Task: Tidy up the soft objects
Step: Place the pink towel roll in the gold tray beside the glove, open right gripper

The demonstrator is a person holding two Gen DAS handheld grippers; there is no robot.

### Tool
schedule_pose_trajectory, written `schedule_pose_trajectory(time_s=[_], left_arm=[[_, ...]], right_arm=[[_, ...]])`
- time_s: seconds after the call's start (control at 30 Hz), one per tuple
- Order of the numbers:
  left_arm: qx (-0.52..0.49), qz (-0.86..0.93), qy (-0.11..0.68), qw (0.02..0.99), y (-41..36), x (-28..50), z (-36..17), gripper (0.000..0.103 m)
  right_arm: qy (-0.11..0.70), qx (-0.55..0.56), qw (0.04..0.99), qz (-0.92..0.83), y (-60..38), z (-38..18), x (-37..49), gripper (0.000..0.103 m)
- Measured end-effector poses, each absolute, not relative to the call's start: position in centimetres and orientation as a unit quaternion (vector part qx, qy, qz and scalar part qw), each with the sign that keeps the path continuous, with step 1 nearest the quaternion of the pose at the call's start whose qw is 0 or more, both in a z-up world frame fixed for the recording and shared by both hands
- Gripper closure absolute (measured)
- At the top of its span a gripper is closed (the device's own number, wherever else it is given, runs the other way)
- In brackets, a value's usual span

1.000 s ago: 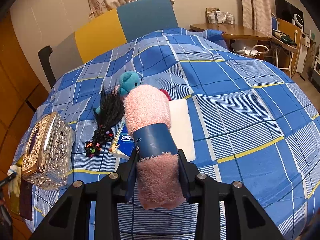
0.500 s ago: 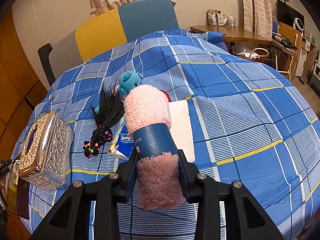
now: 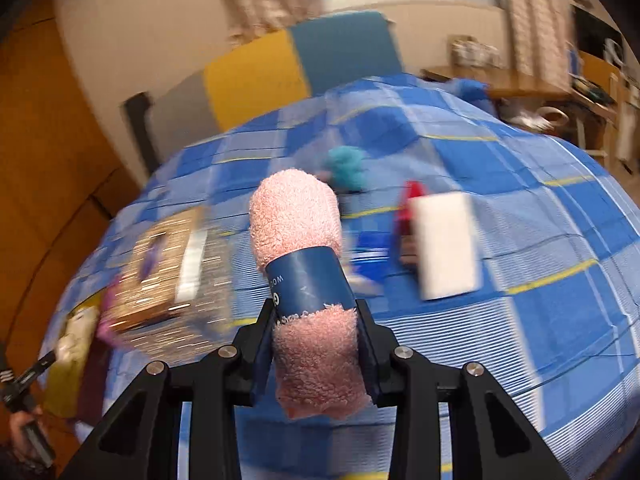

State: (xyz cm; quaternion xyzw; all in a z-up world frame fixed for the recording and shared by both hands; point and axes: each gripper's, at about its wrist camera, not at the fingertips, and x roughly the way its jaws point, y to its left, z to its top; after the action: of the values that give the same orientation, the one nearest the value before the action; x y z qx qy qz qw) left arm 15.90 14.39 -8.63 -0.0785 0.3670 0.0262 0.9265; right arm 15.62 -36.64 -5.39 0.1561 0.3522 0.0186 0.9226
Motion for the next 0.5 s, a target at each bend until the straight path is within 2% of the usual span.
schedule_pose_trajectory(time_s=[0.23, 0.5], left_arm=[[-0.069, 0.009, 0.353, 0.933, 13.6, 13.2, -8.5, 0.006], [-0.056, 0.034, 0.341, 0.938, 14.3, 11.3, -8.0, 0.005]], right_arm=[[0.35, 0.102, 0.917, 0.159, -23.0, -1.8, 15.9, 0.067], [0.405, 0.052, 0.88, 0.242, -8.2, -2.9, 19.7, 0.067]])
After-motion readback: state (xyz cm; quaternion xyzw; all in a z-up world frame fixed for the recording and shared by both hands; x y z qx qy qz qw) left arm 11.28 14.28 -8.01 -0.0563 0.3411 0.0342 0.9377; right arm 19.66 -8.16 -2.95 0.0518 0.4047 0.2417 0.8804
